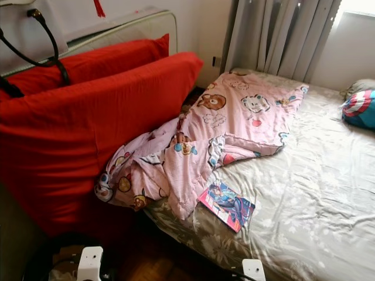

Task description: Clean up the room

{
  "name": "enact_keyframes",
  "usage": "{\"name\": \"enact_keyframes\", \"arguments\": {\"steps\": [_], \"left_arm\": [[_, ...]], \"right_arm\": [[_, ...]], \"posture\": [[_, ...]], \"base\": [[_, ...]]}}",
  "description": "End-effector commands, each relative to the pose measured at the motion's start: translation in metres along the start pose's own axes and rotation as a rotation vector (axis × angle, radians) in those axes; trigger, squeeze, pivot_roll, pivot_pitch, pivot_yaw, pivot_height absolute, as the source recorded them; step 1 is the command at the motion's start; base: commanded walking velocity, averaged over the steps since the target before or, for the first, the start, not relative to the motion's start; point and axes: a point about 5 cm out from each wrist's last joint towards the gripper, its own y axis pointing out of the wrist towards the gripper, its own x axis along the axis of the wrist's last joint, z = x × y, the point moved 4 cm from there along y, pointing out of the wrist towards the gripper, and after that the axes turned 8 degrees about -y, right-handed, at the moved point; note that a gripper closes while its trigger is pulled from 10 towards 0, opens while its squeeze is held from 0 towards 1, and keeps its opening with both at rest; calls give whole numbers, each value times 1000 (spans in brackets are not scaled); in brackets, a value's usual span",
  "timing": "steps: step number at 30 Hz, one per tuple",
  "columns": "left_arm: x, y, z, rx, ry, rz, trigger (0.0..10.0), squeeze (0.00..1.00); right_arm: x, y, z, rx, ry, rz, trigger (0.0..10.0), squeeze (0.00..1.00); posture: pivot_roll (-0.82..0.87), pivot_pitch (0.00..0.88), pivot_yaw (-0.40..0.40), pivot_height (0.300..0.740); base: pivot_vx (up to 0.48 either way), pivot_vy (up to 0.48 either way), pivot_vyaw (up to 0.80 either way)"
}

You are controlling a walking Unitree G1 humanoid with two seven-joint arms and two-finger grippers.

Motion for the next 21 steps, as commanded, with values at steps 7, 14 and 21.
{"name": "enact_keyframes", "arguments": {"steps": [7, 14, 21], "left_arm": [[2, 0, 1, 2, 8, 0, 10000, 0], [3, 0, 1, 1, 5, -7, 10000, 0], [17, 2, -4, -22, -11, -65, 10000, 0]], "right_arm": [[5, 1, 1, 4, 15, -18, 10000, 0], [5, 1, 1, 2, 10, -21, 10000, 0], [6, 0, -1, -23, 53, -43, 10000, 0]], "posture": [[-8, 0, -32, 740], [-9, 0, -31, 740], [-13, 0, -29, 740]], "base": [[309, 0, 571], [220, 0, 0], [0, 0, 0]]}}
